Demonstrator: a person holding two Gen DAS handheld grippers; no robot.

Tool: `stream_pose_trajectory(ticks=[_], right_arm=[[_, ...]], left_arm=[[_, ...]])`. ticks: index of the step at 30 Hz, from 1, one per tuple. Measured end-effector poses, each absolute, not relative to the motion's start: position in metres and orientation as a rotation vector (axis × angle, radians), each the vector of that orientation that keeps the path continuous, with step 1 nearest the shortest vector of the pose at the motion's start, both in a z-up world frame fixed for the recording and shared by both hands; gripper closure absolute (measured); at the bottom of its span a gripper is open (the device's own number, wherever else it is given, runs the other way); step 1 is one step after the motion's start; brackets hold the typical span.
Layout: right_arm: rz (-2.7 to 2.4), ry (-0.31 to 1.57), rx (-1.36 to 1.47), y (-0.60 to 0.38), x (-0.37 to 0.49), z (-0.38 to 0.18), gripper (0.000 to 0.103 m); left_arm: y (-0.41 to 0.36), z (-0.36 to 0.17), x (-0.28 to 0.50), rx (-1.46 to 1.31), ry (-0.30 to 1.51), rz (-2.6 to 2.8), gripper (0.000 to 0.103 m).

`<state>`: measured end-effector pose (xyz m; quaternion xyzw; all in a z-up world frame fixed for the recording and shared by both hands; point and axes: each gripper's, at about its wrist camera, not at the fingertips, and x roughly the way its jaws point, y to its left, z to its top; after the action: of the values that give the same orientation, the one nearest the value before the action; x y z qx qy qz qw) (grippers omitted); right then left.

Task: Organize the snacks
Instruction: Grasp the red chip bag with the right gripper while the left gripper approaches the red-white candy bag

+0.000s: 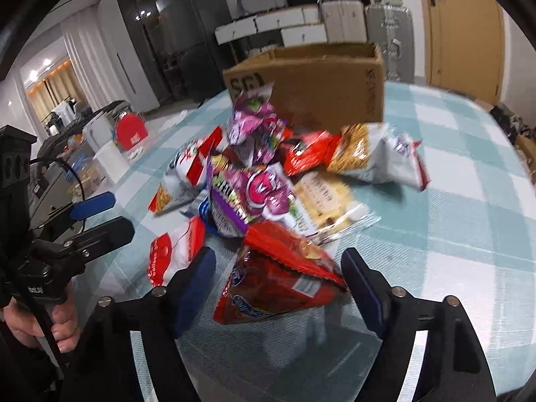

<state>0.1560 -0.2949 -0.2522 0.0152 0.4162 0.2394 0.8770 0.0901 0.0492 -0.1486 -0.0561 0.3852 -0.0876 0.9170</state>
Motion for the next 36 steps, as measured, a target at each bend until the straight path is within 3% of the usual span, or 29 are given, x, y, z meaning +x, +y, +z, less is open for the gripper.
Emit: stream_pose_trajectory(ticks=[16,36], right_arm=[[0.489,0.895,0.071,-0.299,0.147,-0.259,0.045],[0.451,0.810,0.140,-0.342,0.098,-0.239,0.050]], left_arm=[[0.048,-0.162,0.102,-0.132,0.824,-0.181,0.001],[0.028,-0.173,0.108,-0.138,0.932,-0.302,0.001]])
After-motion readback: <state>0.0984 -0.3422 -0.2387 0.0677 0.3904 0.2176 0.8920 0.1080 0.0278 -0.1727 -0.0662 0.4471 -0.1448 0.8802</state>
